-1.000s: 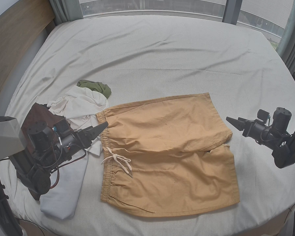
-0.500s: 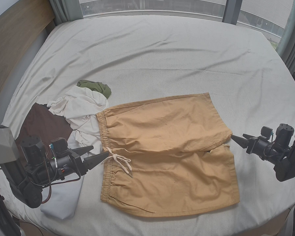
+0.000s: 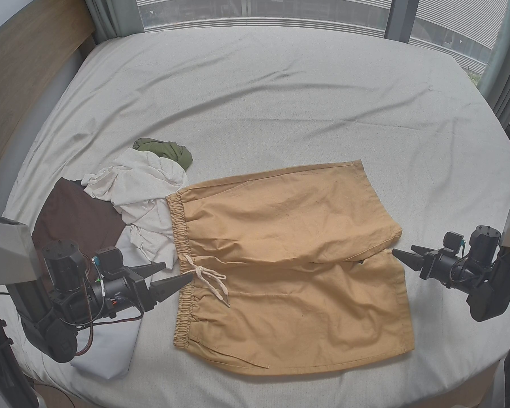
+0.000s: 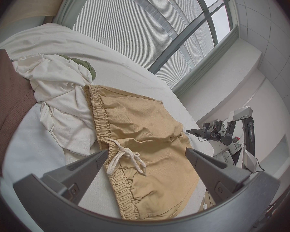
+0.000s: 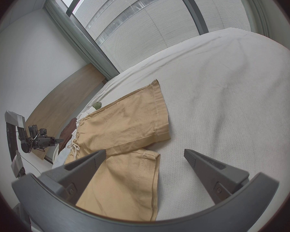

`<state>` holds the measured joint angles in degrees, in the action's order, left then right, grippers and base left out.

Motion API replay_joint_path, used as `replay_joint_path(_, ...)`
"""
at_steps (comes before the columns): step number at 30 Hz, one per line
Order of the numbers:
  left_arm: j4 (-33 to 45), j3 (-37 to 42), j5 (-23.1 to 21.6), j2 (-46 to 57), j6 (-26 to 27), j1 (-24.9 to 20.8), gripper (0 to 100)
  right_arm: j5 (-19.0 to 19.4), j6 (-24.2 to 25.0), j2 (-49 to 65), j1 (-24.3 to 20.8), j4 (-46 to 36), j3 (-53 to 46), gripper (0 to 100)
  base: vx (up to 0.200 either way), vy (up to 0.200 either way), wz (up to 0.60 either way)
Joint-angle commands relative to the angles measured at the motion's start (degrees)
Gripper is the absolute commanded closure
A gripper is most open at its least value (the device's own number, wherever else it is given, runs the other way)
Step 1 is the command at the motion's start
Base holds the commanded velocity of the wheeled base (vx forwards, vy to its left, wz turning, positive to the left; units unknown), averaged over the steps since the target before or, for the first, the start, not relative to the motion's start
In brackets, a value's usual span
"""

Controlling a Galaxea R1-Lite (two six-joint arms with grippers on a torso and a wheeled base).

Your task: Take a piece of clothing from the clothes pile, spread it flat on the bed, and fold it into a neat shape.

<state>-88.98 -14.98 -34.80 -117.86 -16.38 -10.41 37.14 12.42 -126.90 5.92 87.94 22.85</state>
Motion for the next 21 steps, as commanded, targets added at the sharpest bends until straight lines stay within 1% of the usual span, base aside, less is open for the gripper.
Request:
replay_joint_path(1,-0.1,0.0,0.0,-0.5,-0.1,0.0,0,0.0,0.1,-3.8,-0.4,0.2,0.6,0,0.0,0.0,0.0)
replay_joint_path(8,-0.1,0.0,-0.4,-0.5,-0.1,0.0,0,0.1,0.3,-4.5,-1.5,0.3,1.7,0,0.0,0.0,0.0)
replay_joint_path(9,-0.1,0.0,-0.7,-0.5,-0.1,0.0,0,0.1,0.5,-4.6,-2.1,0.3,2.2,100,0.0,0.0,0.0)
replay_joint_path(16,-0.1,0.0,-0.7,-0.6,-0.1,0.0,0,0.1,0.5,-5.3,-2.9,0.3,3.3,100,0.0,0.0,0.0)
replay_joint_path(21,-0.1,0.0,-0.7,-0.7,-0.1,0.0,0,0.0,0.5,-6.2,-2.2,0.3,4.0,100,0.0,0.0,0.0)
